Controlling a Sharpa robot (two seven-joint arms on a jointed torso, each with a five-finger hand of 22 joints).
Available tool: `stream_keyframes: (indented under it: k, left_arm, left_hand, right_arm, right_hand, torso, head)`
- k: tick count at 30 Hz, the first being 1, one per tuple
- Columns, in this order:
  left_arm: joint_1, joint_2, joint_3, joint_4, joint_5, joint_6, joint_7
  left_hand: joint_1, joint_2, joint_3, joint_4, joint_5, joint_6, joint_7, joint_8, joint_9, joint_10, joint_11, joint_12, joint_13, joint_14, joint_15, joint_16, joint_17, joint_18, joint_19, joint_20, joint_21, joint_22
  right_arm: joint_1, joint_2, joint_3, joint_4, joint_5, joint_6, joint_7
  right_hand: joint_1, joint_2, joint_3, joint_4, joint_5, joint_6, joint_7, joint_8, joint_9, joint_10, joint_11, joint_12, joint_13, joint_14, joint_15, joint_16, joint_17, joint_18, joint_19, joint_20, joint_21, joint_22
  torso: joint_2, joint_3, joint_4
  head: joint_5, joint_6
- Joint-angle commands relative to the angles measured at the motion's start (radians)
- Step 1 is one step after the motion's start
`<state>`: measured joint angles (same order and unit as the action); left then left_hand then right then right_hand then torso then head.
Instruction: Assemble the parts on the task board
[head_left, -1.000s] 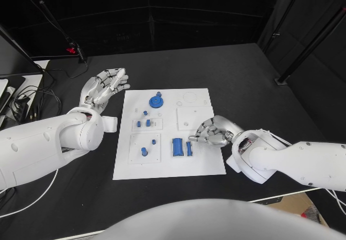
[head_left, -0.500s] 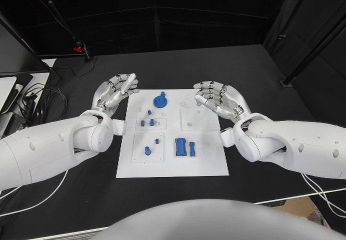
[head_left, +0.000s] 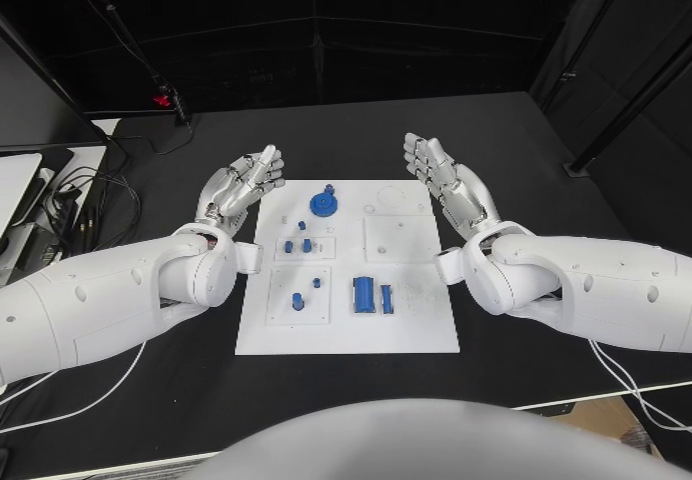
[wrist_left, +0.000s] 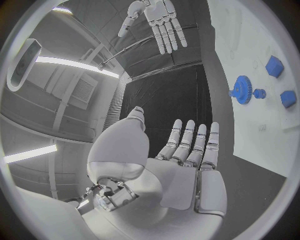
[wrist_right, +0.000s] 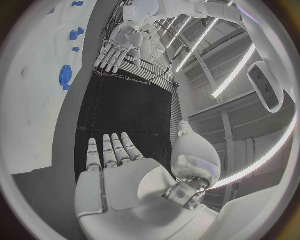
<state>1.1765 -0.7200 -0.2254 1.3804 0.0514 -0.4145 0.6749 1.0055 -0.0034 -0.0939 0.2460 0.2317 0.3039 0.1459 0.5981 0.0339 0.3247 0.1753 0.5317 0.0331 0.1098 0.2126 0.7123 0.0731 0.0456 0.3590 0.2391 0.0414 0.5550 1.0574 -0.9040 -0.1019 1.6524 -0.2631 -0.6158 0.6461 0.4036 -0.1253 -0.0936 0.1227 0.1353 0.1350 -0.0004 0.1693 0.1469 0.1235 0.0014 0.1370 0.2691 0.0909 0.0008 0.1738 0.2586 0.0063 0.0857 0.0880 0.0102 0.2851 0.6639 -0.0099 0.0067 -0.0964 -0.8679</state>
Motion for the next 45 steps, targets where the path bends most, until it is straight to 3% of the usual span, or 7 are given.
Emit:
stream_keyframes:
  k: [1, 2, 10, 11, 18, 20, 45]
  left_arm:
    - [-0.010, -0.006, 0.021, 0.021, -0.007, -0.046, -0.017]
    - [-0.015, -0.008, 0.031, 0.030, -0.010, -0.061, -0.024]
    - [-0.084, -0.040, 0.152, 0.129, -0.036, -0.244, -0.105]
    - [-0.095, -0.045, 0.171, 0.145, -0.040, -0.273, -0.118]
    - [-0.126, -0.060, 0.224, 0.188, -0.051, -0.353, -0.154]
    - [-0.126, -0.060, 0.225, 0.190, -0.051, -0.356, -0.155]
    - [-0.126, -0.060, 0.225, 0.190, -0.051, -0.356, -0.155]
  left_hand:
    - [-0.331, 0.003, 0.094, -0.081, -0.076, -0.100, -0.045, -0.197, -0.034, -0.107, -0.057, -0.175, -0.033, -0.037, -0.070, -0.234, -0.073, -0.046, -0.119, -0.077, -0.041, -0.183]
    - [-0.357, 0.003, 0.094, -0.088, -0.082, -0.108, -0.046, -0.212, -0.034, -0.115, -0.062, -0.189, -0.033, -0.110, -0.074, -0.253, -0.073, -0.046, -0.127, -0.085, -0.041, -0.197]
    - [-0.538, 0.003, 0.094, -0.131, -0.124, -0.161, -0.072, -0.320, -0.034, -0.172, -0.095, -0.285, -0.033, -0.110, -0.116, -0.381, -0.073, -0.046, -0.191, -0.129, -0.041, -0.297]
    - [-0.562, 0.003, 0.094, -0.137, -0.129, -0.167, -0.146, -0.334, -0.034, -0.179, -0.100, -0.297, -0.033, -0.110, -0.120, -0.398, -0.073, -0.046, -0.198, -0.136, -0.041, -0.310]
    - [-0.674, 0.003, 0.094, -0.164, -0.155, -0.205, -0.146, -0.402, -0.034, -0.219, -0.175, -0.357, -0.033, -0.110, -0.141, -0.478, -0.073, -0.046, -0.238, -0.163, -0.041, -0.373]
    - [-0.700, 0.003, 0.094, -0.169, -0.162, -0.212, -0.146, -0.416, -0.034, -0.228, -0.175, -0.370, -0.033, -0.110, -0.213, -0.496, -0.073, -0.046, -0.246, -0.239, -0.041, -0.386]
    - [-0.894, 0.003, 0.094, -0.246, -0.232, -0.304, -0.146, -0.598, -0.034, -0.325, -0.175, -0.532, -0.033, -0.110, -0.213, -0.634, -0.073, -0.046, -0.359, -0.239, -0.041, -0.555]
  right_arm:
    - [0.001, 0.018, 0.013, -0.010, 0.044, -0.029, -0.021]
    - [0.000, 0.026, 0.020, -0.015, 0.060, -0.038, -0.029]
    - [-0.006, 0.101, 0.082, -0.066, 0.215, -0.127, -0.103]
    - [-0.006, 0.110, 0.090, -0.072, 0.233, -0.137, -0.112]
    - [-0.007, 0.124, 0.102, -0.082, 0.263, -0.154, -0.126]
    - [-0.007, 0.124, 0.102, -0.082, 0.263, -0.154, -0.126]
    - [-0.007, 0.124, 0.102, -0.082, 0.263, -0.154, -0.126]
  right_hand:
    - [-0.169, 0.052, 0.094, -0.052, -0.057, -0.057, 0.000, -0.071, -0.061, -0.051, -0.001, -0.057, -0.112, -0.091, -0.001, -0.073, -0.108, -0.006, -0.086, -0.088, -0.010, -0.119]
    - [-0.209, 0.125, 0.094, -0.123, -0.135, -0.135, 0.000, -0.087, -0.076, -0.123, -0.001, -0.137, -0.139, -0.091, -0.001, -0.090, -0.133, -0.006, -0.086, -0.088, -0.010, -0.147]
    - [-0.404, 0.125, 0.094, -0.123, -0.135, -0.135, 0.000, -0.169, -0.147, -0.123, -0.001, -0.137, -0.269, -0.091, -0.001, -0.174, -0.259, -0.006, -0.086, -0.088, -0.010, -0.285]
    - [-0.404, 0.125, 0.094, -0.123, -0.135, -0.135, 0.000, -0.169, -0.147, -0.123, -0.001, -0.137, -0.269, -0.091, -0.001, -0.174, -0.259, -0.006, -0.086, -0.088, -0.010, -0.285]
    - [-0.404, 0.125, 0.094, -0.123, -0.135, -0.135, 0.000, -0.169, -0.147, -0.123, -0.001, -0.137, -0.269, -0.091, -0.001, -0.174, -0.259, -0.006, -0.086, -0.088, -0.010, -0.285]
    - [-0.404, 0.125, 0.094, -0.123, -0.135, -0.135, 0.000, -0.169, -0.147, -0.123, -0.001, -0.137, -0.269, -0.091, -0.001, -0.174, -0.259, -0.006, -0.086, -0.088, -0.010, -0.285]
    - [-0.404, 0.125, 0.094, -0.123, -0.135, -0.135, 0.000, -0.169, -0.147, -0.123, -0.001, -0.137, -0.269, -0.091, -0.001, -0.174, -0.259, -0.006, -0.086, -0.088, -0.010, -0.285]
  torso:
    - [-0.010, 0.0008, -0.0005]
    - [-0.013, 0.0010, -0.0007]
    - [-0.057, 0.0047, -0.0032]
    - [-0.068, 0.0056, -0.0038]
    - [-0.106, 0.0088, -0.0059]
    - [-0.112, 0.0093, -0.0063]
    - [-0.120, 0.0099, -0.0067]
  head:
    - [0.007, 0.021]
    - [0.010, 0.029]
    - [0.046, 0.128]
    - [0.054, 0.151]
    - [0.085, 0.238]
    - [0.090, 0.251]
    - [0.096, 0.268]
